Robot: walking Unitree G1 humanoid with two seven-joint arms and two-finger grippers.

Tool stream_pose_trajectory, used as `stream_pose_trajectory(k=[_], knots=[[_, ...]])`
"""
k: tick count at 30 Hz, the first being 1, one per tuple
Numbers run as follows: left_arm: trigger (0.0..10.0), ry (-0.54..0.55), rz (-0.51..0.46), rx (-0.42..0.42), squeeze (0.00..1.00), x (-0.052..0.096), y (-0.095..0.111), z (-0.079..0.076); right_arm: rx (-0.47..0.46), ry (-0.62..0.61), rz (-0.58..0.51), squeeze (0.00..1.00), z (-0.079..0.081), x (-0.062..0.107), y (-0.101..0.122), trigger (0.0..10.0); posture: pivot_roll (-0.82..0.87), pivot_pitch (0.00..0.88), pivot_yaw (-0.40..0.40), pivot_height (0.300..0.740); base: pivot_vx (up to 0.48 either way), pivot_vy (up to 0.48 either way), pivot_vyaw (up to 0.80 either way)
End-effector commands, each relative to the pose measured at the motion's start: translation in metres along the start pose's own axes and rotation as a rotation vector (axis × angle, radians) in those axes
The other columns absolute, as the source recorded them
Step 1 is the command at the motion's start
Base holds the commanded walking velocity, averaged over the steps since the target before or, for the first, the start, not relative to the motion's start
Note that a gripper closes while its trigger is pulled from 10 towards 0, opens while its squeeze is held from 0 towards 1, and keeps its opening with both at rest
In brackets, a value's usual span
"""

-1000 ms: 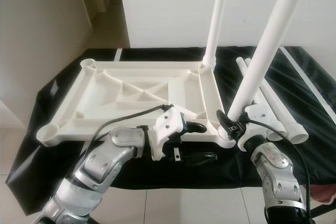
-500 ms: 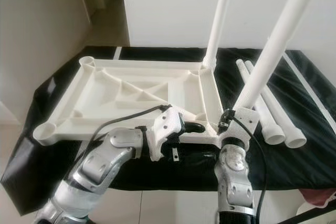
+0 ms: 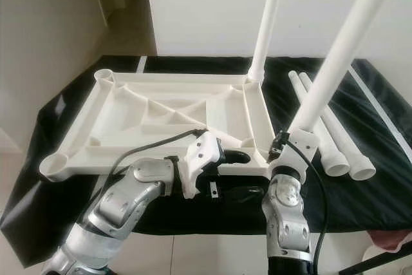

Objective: Building children table

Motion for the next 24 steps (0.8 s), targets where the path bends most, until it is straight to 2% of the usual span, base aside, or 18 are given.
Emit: stream_pose_trajectory(k=[1,7,8,11,12,13,15,20,21,22,24], knots=[[10.0,0.035,0.008,0.0,0.0,0.001,-0.001,0.004,-0.059,0.036,0.007,1.0,0.012,0.006,-0.004,10.0,-0.03,0.0,-0.004,0.74,0.0,0.0,0.0],[10.0,0.043,0.008,0.0,0.0,0.002,0.0,0.006,-0.053,0.128,-0.01,1.0,0.014,0.004,0.004,10.0,-0.03,0.0,-0.007,0.74,0.0,0.0,0.0],[10.0,0.045,0.009,0.001,0.0,0.002,0.0,0.006,-0.051,0.187,-0.008,0.0,0.013,0.003,0.007,10.0,-0.03,0.0,-0.006,0.74,0.0,0.0,0.0],[10.0,0.047,0.009,0.002,0.0,0.003,0.0,0.006,-0.051,0.25,-0.004,0.0,0.013,0.001,0.01,10.0,-0.03,0.0,-0.006,0.74,0.0,0.0,0.0],[10.0,0.047,0.01,0.002,0.0,0.002,0.0,0.006,-0.029,0.315,0.014,0.0,0.012,0.001,0.011,10.0,-0.03,0.0,-0.004,0.74,0.0,0.0,0.0],[10.0,0.047,0.01,0.002,0.0,0.002,0.0,0.006,-0.029,0.315,0.014,0.0,0.012,0.001,0.011,10.0,-0.03,0.0,-0.004,0.74,0.0,0.0,0.0],[10.0,0.044,0.014,-0.001,0.0,0.002,-0.001,0.006,0.006,0.395,0.057,0.0,0.006,0.0,0.009,10.0,-0.03,0.0,-0.002,0.74,0.0,0.0,0.0],[10.0,0.041,0.017,-0.003,0.0,0.002,-0.001,0.006,0.061,0.459,0.086,0.0,-0.001,-0.002,0.007,10.0,-0.03,0.0,0.007,0.74,0.0,0.0,0.0],[10.0,0.04,0.018,-0.003,0.0,0.002,-0.001,0.006,0.116,0.512,0.105,0.0,-0.003,-0.002,0.004,10.0,-0.03,0.0,0.007,0.74,0.0,0.0,0.0],[10.0,0.04,0.018,-0.003,0.0,0.002,-0.001,0.006,0.116,0.512,0.105,0.0,-0.003,-0.002,0.004,10.0,-0.03,0.0,0.007,0.74,0.0,0.0,0.0],[10.0,0.04,0.021,-0.004,0.0,0.002,-0.001,0.006,0.185,0.622,0.149,0.0,-0.007,0.002,-0.001,10.0,-0.03,0.0,0.011,0.74,0.0,0.0,0.0]])
Point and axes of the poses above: a point about 5 cm out from each wrist's last joint towards the gripper, its own x axis pointing back from the gripper into the wrist, its own y axis along the axis of the wrist's last joint, z = x × y, the point moved 5 cm from there along -x, pointing out of the wrist towards the gripper, and after that the axes turned 8 degrees about -x, right-handed, at the moved point
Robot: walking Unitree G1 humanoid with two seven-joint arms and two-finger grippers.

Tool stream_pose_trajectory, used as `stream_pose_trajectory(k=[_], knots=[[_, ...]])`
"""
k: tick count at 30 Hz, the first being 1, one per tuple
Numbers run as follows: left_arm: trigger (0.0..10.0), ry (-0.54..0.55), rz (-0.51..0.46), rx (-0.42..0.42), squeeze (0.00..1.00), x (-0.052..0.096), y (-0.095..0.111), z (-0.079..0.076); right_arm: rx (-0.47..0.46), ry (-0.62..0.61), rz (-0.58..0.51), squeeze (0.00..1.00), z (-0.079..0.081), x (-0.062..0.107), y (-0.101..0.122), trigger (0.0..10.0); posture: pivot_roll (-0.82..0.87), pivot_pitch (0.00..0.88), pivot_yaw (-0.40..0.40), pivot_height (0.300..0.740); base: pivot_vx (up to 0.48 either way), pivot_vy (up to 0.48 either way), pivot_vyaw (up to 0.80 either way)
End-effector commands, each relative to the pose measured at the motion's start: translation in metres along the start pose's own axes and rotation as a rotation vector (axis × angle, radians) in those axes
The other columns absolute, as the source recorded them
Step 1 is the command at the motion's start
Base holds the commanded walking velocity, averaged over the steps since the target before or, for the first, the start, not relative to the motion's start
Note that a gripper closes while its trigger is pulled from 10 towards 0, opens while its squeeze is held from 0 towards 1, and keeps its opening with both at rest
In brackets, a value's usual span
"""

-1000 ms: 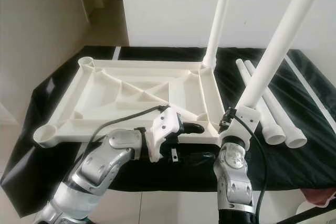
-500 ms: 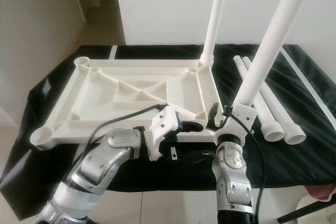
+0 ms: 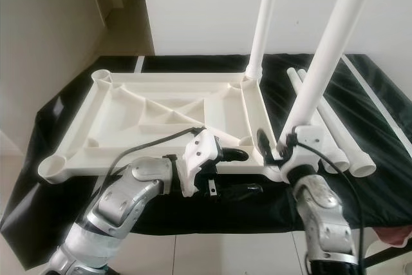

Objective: Building children table

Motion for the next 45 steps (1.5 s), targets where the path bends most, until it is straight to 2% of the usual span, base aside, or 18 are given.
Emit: stream_pose_trajectory(k=[1,2,4,6,8,11,16,26,28,29,30,31,32,34,37,38,41,45], knots=[[10.0,0.031,0.018,-0.003,0.0,0.0,-0.001,0.004,0.003,0.05,0.025,0.0,0.003,0.002,-0.006,10.0,-0.03,0.0,0.011,0.74,0.0,0.0,0.0],[10.0,0.034,0.02,-0.002,0.0,0.001,-0.001,0.005,0.031,0.144,0.066,0.0,0.004,0.007,-0.01,10.0,-0.03,0.0,0.011,0.74,0.0,0.0,0.0],[10.0,0.035,0.021,-0.002,0.0,0.001,-0.001,0.005,0.035,0.165,0.074,0.0,0.004,0.008,-0.011,10.0,-0.03,0.0,0.011,0.74,0.0,0.0,0.0],[10.0,0.037,0.025,-0.002,0.0,0.002,-0.001,0.005,0.056,0.285,0.13,0.0,0.001,0.011,-0.01,10.0,-0.02,0.0,0.014,0.74,0.0,0.0,0.0],[10.0,0.038,0.025,-0.002,0.0,0.002,-0.001,0.006,0.052,0.305,0.142,0.0,0.001,0.011,-0.01,10.0,-0.02,0.0,0.015,0.74,0.0,0.0,0.0],[10.0,0.031,0.04,0.006,0.0,0.002,-0.005,0.004,0.129,0.353,0.178,0.0,-0.004,0.007,-0.013,10.0,-0.02,0.0,0.02,0.74,0.0,0.0,0.0],[10.0,0.011,0.071,0.026,0.0,0.0,-0.015,0.0,0.172,0.392,0.192,0.0,-0.008,-0.003,-0.008,10.0,-0.02,0.0,0.022,0.74,0.0,0.0,0.0],[10.0,0.069,0.122,0.029,0.0,-0.01,-0.035,0.002,0.196,0.454,0.198,0.0,-0.005,-0.013,-0.006,10.0,-0.01,0.0,0.018,0.74,0.0,0.0,0.0],[10.0,0.098,0.126,0.032,0.0,-0.011,-0.038,0.004,0.196,0.459,0.205,0.0,-0.006,-0.013,-0.008,4.2,-0.01,0.0,0.016,0.74,0.0,0.0,0.0],[10.0,0.113,0.125,0.03,0.0,-0.01,-0.039,0.005,0.196,0.462,0.208,0.0,-0.007,-0.012,-0.009,3.4,-0.01,0.0,0.015,0.74,0.0,0.0,0.0],[10.0,0.113,0.125,0.03,0.0,-0.01,-0.039,0.005,0.196,0.462,0.208,0.0,-0.007,-0.012,-0.009,3.4,-0.01,0.0,0.015,0.74,0.0,0.0,0.0],[10.0,0.147,0.119,0.008,0.0,-0.01,-0.04,0.009,0.196,0.464,0.211,0.0,-0.009,-0.011,-0.011,0.0,-0.01,0.0,0.013,0.74,0.0,0.0,0.0],[10.0,0.147,0.119,0.008,0.0,-0.01,-0.04,0.009,0.196,0.464,0.211,0.0,-0.009,-0.011,-0.011,0.0,-0.01,0.0,0.013,0.74,0.0,0.0,0.0],[10.0,0.229,0.147,-0.044,0.0,-0.008,-0.051,0.017,0.183,0.448,0.22,0.0,-0.013,-0.009,-0.015,0.0,-0.01,0.0,0.009,0.74,0.0,0.0,0.0],[10.0,0.267,0.157,-0.042,0.0,-0.007,-0.057,0.02,0.17,0.432,0.217,0.0,-0.015,-0.008,-0.016,0.0,-0.01,0.0,0.008,0.74,0.0,0.0,0.0],[10.0,0.283,0.146,-0.045,0.0,-0.007,-0.056,0.022,0.144,0.416,0.219,0.0,-0.015,-0.006,-0.019,10.0,-0.01,0.0,0.006,0.74,0.0,0.0,0.0],[10.0,0.297,0.14,-0.052,0.0,-0.006,-0.056,0.023,0.125,0.395,0.22,0.0,-0.016,-0.006,-0.021,10.0,-0.01,0.0,0.006,0.74,0.0,0.0,0.0],[10.0,0.32,0.147,-0.032,0.0,-0.001,-0.06,0.027,0.066,0.338,0.164,0.0,-0.009,-0.003,-0.02,10.0,0.0,0.0,-0.003,0.74,0.0,0.0,0.0]])
Point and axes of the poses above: a point about 5 cm out from each wrist's last joint towards the gripper, its own x axis pointing back from the gripper into the wrist, its own y axis along the axis of the wrist's last joint, z = x × y, the point moved 5 cm from there along -x, pointing out of the wrist towards the gripper, and after that the axes turned 8 degrees about -x, right-handed, at the moved point
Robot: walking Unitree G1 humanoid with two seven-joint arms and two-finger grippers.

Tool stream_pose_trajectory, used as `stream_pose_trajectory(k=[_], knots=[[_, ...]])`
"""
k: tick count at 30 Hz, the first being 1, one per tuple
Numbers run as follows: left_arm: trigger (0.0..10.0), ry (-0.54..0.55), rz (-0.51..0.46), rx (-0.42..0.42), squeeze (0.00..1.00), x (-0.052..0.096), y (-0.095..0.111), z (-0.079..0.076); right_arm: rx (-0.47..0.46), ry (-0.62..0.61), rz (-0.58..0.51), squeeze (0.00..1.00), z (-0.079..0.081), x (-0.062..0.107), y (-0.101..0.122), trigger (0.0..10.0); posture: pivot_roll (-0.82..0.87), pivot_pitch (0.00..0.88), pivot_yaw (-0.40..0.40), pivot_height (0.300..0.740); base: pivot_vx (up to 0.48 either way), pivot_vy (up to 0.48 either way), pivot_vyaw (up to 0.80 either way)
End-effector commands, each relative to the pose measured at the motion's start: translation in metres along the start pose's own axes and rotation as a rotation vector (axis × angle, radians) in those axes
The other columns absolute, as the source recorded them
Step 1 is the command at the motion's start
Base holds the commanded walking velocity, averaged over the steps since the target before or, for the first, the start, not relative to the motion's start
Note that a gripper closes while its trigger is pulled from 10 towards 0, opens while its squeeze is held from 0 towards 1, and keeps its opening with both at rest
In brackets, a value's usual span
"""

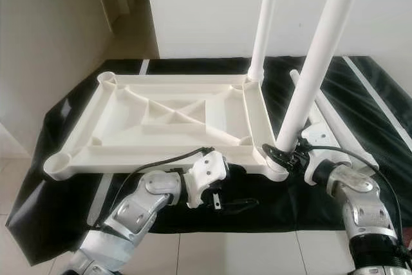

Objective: Building children table

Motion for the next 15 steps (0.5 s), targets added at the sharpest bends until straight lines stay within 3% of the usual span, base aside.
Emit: stream_pose_trajectory(k=[1,7,14,15], knots=[[10.0,0.293,0.062,0.023,0.0,0.009,-0.013,0.029,-0.051,-0.03,0.004,0.0,0.006,-0.001,-0.009,10.0,0.0,0.0,-0.004,0.74,0.0,0.0,0.0],[10.0,0.311,0.061,0.006,0.0,0.01,-0.015,0.033,-0.08,-0.157,-0.034,0.0,0.005,-0.003,-0.009,10.0,0.01,0.0,-0.008,0.74,0.0,0.0,0.0],[10.0,0.295,0.032,0.029,0.0,0.009,-0.012,0.031,-0.141,-0.317,-0.07,0.0,0.016,-0.005,-0.011,10.0,0.01,0.0,-0.007,0.74,0.0,0.0,0.0],[10.0,0.285,0.024,0.047,0.0,0.01,-0.011,0.031,-0.216,-0.451,-0.099,0.0,0.02,-0.006,-0.013,10.0,0.0,0.0,-0.006,0.74,0.0,0.0,0.0]])
Point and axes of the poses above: a point about 5 cm out from each wrist's last joint towards the gripper, its own x axis pointing back from the gripper into the wrist, its own y axis along the axis of the wrist's last joint, z = x × y, the point moved 5 cm from there along -x, pointing out of the wrist towards the gripper, and after that the axes turned 8 degrees about -x, right-handed, at the moved point
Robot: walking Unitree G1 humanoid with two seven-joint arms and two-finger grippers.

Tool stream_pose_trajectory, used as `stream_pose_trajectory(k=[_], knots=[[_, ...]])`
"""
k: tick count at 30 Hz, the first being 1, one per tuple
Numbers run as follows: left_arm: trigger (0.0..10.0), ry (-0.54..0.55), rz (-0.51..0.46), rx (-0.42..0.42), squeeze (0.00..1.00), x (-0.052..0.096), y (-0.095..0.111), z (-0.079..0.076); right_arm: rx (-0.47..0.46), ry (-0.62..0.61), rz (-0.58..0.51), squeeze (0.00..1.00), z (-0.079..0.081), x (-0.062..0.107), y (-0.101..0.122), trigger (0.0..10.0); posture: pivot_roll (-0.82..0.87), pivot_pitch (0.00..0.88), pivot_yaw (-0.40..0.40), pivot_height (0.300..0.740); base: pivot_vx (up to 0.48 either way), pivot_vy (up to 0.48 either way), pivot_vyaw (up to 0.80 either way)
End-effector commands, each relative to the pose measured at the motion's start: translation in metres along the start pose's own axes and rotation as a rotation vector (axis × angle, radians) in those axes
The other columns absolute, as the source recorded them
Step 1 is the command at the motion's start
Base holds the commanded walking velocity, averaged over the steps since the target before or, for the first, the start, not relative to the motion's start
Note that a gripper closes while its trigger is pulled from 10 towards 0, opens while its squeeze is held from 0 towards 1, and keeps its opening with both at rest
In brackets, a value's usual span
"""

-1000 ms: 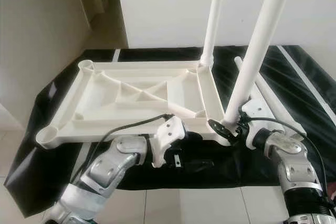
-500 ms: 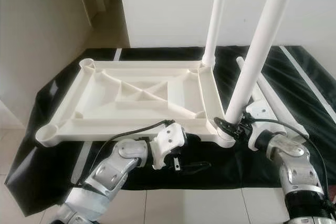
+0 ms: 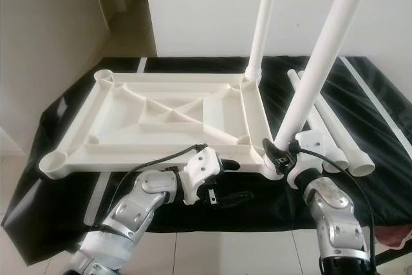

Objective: Building children table

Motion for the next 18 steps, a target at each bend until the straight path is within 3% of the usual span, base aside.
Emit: stream_pose_trajectory(k=[1,3,9,11,15,18], knots=[[10.0,0.233,0.023,0.036,0.0,0.004,-0.004,0.024,-0.082,-0.123,0.028,0.0,0.004,0.002,-0.014,10.0,0.0,0.0,-0.006,0.74,0.0,0.0,0.0],[10.0,0.223,0.015,0.039,0.0,0.006,-0.003,0.024,-0.157,-0.286,-0.01,0.0,0.005,0.003,-0.017,10.0,0.01,0.0,-0.007,0.74,0.0,0.0,0.0],[10.0,0.191,-0.007,0.014,0.0,0.01,-0.001,0.023,-0.238,-0.428,0.008,0.0,0.02,0.008,-0.036,10.0,0.01,0.0,-0.014,0.74,0.0,0.0,0.0],[10.0,0.191,-0.007,0.014,0.0,0.01,-0.001,0.023,-0.238,-0.428,0.008,0.0,0.02,0.008,-0.036,10.0,0.01,0.0,-0.014,0.74,0.0,0.0,0.0],[10.0,0.203,-0.018,0.019,0.0,0.012,-0.001,0.026,-0.351,-0.425,-0.021,0.0,0.039,-0.001,-0.024,10.0,-0.01,0.0,-0.002,0.74,0.0,0.0,0.0],[10.0,0.212,-0.014,-0.011,0.0,0.012,0.001,0.029,-0.303,-0.422,-0.028,0.0,0.036,0.002,-0.021,10.0,-0.02,0.0,0.001,0.74,0.0,0.0,0.0]])
Point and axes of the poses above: a point about 5 cm out from each wrist's last joint towards the gripper, its own x axis pointing back from the gripper into the wrist, its own y axis along the axis of the wrist's last joint, z = x × y, the point moved 5 cm from there along -x, pointing out of the wrist towards the gripper, and after that the axes turned 8 degrees about -x, right-handed, at the moved point
